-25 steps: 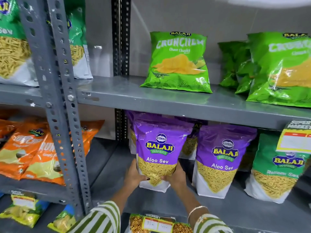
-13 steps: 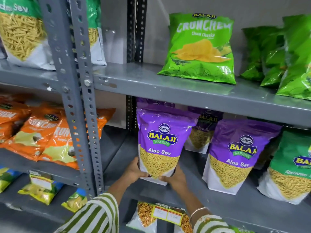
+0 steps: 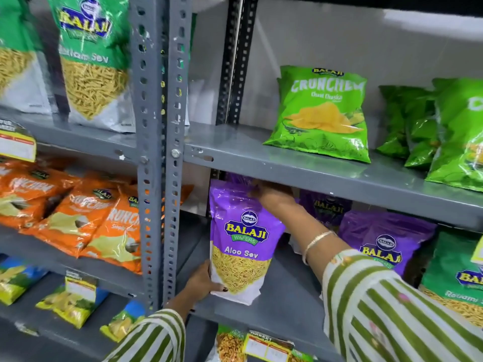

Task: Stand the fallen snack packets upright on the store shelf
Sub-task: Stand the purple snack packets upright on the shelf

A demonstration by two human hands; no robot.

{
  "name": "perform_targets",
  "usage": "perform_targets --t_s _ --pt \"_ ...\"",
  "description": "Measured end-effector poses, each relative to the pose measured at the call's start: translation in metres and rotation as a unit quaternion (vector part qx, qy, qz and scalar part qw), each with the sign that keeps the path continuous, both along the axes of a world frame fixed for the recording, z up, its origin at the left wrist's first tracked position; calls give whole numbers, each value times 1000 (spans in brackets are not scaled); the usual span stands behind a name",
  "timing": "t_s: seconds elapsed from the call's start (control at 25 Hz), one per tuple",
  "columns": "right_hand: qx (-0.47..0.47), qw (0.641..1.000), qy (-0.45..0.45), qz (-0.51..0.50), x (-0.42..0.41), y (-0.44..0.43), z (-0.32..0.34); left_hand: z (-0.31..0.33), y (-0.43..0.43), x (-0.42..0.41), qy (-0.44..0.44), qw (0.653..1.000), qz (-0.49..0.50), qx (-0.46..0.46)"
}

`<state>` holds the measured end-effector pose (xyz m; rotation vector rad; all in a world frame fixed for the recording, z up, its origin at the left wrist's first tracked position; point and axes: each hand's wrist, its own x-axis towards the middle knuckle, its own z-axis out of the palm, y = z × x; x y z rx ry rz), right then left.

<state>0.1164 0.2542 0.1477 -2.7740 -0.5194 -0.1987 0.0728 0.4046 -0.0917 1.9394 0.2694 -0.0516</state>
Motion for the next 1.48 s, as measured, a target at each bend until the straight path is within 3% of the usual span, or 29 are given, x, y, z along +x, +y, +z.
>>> perform_targets --t_s 0.12,0.24,0.32,0.4,0.48,0.56,0.88,1.04,1.12,1.2,1.32,1.4,1.48 --pt "50 998 -22 -23 6 4 -7 -1 0 -2 -7 1000 8 -10" --pt "97 976 -125 -152 -10 -16 -27 6 -1 -6 -19 1000 3 -15" --pt "236 943 -127 -199 -21 -33 -66 4 2 -3 -27 999 -7 -18" --pt "366 916 -23 -160 -24 -47 -119 -5 5 3 -22 1000 -8 -11" --pt "409 895 139 -113 -19 -52 -170 0 5 -3 -21 1000 -3 16" --pt "394 877 269 -59 -25 -45 -193 7 4 -6 -19 1000 -1 18" --pt "378 898 219 -45 -28 -20 -222 0 23 -3 -8 999 -5 35" --pt "352 904 192 -145 -41 -63 -221 -5 9 -15 -7 1000 2 21" --pt "286 920 167 -209 -48 -112 -219 -10 -15 -34 -59 986 96 121" --pt "181 924 214 -259 -56 -163 -211 -20 -55 -59 -167 944 163 232" --pt "125 919 248 -279 -57 -240 -202 -21 -134 -61 -264 921 60 279" --pt "170 918 214 -287 -50 -279 -198 -8 -187 -38 -213 950 10 227" --pt "287 892 190 -293 -33 -308 -200 14 -235 -10 -117 982 -59 138"
